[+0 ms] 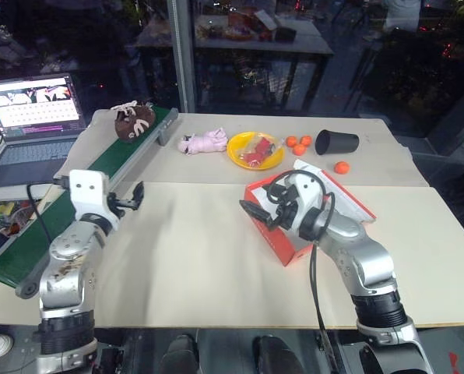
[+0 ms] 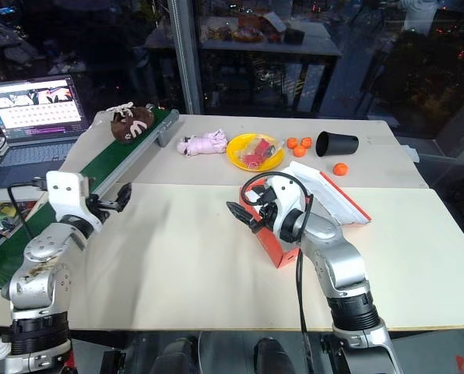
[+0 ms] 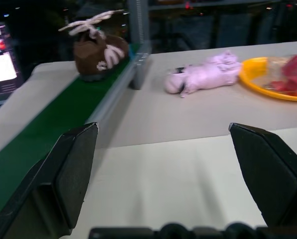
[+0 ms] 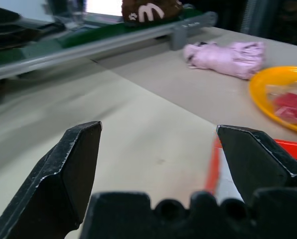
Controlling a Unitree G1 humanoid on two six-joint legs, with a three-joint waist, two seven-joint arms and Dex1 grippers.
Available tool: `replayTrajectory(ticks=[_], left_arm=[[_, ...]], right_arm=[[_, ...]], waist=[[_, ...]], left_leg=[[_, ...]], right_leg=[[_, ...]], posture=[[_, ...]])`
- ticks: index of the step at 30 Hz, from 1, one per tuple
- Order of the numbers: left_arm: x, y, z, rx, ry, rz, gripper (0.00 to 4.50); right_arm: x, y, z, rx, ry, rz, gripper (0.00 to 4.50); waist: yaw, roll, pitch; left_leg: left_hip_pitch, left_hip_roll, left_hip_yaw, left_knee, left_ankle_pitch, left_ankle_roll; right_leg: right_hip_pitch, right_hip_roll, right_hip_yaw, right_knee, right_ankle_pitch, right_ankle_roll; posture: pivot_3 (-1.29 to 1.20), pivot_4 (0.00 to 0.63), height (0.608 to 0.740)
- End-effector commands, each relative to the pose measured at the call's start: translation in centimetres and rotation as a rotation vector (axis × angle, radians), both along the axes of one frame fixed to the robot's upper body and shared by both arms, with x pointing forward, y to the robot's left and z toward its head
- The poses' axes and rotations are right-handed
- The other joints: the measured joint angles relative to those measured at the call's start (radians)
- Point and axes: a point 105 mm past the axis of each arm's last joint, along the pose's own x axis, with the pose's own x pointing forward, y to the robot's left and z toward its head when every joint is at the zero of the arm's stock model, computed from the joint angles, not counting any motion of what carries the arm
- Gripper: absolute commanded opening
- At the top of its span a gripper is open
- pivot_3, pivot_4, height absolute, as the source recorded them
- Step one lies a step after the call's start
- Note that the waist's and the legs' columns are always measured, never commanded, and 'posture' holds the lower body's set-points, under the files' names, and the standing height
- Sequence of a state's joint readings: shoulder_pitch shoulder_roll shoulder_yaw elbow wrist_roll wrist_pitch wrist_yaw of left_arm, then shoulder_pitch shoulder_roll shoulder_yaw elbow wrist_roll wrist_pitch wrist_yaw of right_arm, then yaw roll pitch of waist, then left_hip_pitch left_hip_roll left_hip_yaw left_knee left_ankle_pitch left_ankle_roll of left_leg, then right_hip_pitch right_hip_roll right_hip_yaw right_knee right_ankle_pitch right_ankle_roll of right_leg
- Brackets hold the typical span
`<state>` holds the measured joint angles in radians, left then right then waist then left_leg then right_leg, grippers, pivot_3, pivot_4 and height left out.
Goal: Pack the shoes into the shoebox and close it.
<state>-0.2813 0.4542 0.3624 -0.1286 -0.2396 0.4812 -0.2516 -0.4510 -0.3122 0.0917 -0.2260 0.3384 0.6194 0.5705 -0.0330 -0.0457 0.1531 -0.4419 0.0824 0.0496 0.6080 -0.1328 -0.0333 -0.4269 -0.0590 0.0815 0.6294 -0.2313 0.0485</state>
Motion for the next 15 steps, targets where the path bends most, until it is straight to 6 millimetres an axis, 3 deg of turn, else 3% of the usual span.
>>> replayTrajectory(ticks=[1,8,15], left_arm=[[0.4,3.0,1.5,0.027,-0.063,0.027,4.50],[1.7,7.0,1.8,0.064,-0.045,0.055,4.50],[2.3,9.7,1.4,0.063,-0.016,0.073,4.50]], right_arm=[[-1.0,1.0,1.3,0.016,-0.039,0.078,4.39],[-0.9,1.1,1.2,0.007,-0.043,0.084,4.39],[-1.0,0.9,1.1,-0.001,-0.045,0.078,4.39]], waist=[[-0.002,0.000,0.000],[0.002,-0.002,0.001],[0.004,-0.002,0.001]], left_leg=[[0.000,0.000,0.000,0.000,0.000,0.000],[-0.001,0.001,0.000,0.000,0.000,-0.001],[-0.003,0.002,0.000,-0.001,0.000,-0.001]], right_leg=[[0.000,0.000,0.000,0.000,0.000,0.000],[-0.001,-0.001,-0.004,-0.001,0.001,-0.003],[-0.002,-0.001,-0.008,0.000,0.002,-0.009]], posture=[[0.00,0.150,0.736],[0.00,0.150,0.736],[0.00,0.150,0.736]])
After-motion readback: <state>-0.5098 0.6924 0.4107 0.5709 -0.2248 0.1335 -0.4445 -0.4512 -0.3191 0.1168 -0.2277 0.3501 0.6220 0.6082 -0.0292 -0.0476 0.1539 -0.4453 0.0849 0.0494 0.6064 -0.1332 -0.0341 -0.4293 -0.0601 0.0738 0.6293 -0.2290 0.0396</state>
